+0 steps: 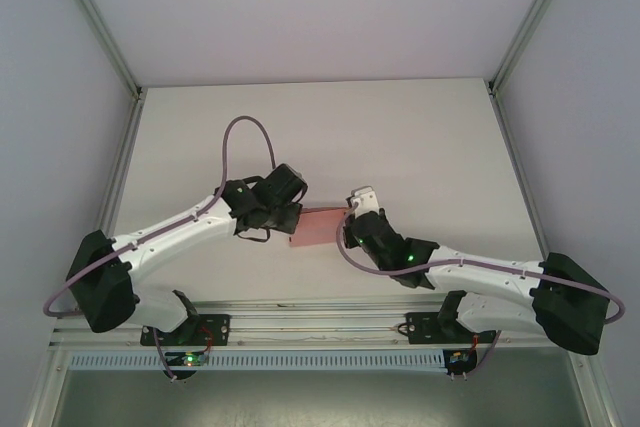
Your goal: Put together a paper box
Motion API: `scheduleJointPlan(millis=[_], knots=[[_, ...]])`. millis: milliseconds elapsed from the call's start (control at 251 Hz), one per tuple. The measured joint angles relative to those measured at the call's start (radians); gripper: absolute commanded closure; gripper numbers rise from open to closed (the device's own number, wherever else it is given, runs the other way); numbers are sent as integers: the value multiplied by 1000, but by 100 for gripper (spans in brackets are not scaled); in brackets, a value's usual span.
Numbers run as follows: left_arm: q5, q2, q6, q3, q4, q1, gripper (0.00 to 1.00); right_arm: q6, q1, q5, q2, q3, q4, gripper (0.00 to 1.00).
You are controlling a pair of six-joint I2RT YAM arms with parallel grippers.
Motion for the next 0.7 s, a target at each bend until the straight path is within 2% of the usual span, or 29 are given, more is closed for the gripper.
scheduleJointPlan(millis=[319,487,698], knots=[[191,0,-140,9,-9,106,100,0,39,53,11,-4,15,100],[198,-2,-163,3,-1,110,100,0,43,56,11,-8,22,100],[191,-76,-150,-118,139,104,100,-4,45,52,-9,-37,60,100]])
